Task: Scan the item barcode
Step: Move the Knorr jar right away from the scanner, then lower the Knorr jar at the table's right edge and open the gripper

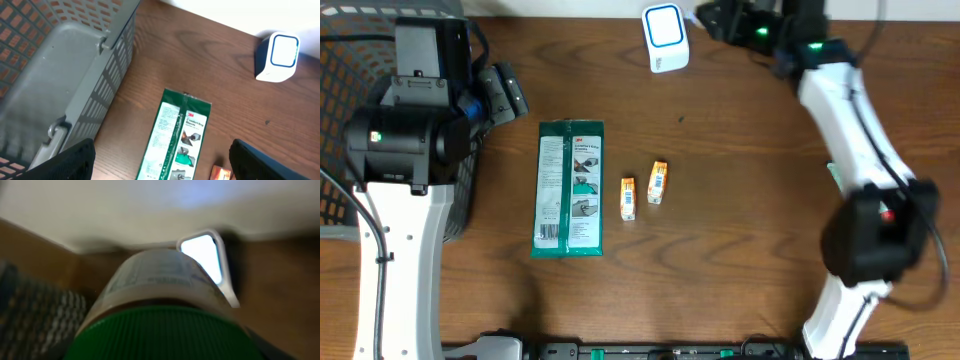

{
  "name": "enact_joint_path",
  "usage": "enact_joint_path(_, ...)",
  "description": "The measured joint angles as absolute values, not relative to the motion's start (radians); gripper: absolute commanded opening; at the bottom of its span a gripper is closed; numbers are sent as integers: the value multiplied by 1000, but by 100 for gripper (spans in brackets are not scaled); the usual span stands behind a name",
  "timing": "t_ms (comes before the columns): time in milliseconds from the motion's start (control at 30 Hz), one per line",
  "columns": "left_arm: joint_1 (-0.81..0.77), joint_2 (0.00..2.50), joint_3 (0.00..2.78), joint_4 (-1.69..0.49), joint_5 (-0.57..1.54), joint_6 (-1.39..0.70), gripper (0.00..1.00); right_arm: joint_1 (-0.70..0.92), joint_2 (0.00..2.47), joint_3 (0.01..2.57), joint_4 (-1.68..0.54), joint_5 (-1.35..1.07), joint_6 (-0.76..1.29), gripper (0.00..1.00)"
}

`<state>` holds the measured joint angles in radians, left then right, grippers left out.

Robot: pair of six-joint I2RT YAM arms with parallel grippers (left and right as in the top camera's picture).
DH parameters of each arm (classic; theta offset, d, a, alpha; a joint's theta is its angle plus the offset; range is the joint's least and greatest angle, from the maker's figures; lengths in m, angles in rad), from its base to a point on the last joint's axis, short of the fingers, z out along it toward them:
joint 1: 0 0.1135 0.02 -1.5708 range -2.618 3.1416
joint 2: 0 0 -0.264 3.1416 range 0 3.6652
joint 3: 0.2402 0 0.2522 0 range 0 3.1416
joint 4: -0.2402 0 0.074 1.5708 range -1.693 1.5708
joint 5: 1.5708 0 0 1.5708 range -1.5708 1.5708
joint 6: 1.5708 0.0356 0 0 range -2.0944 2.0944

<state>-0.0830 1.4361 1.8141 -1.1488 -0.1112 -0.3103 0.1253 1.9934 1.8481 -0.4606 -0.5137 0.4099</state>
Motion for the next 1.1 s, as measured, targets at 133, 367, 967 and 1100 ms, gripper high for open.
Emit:
enact_joint_path(133,-83,1436,1814,-1148,-111,-310,86,100,1855,1851,-797,-392,279,1)
enact_joint_path(367,-83,1436,1814,-1149,-111,-310,86,79,1793,1844,-1216,-160,127,1)
enact_joint_path(967,-83,1436,1814,-1149,-111,-310,86,59,1805,1225,-789,86,74,1)
enact_joint_path(1100,-83,1436,1814,-1149,-111,-310,86,28,1806,1134,-662,147,71,1)
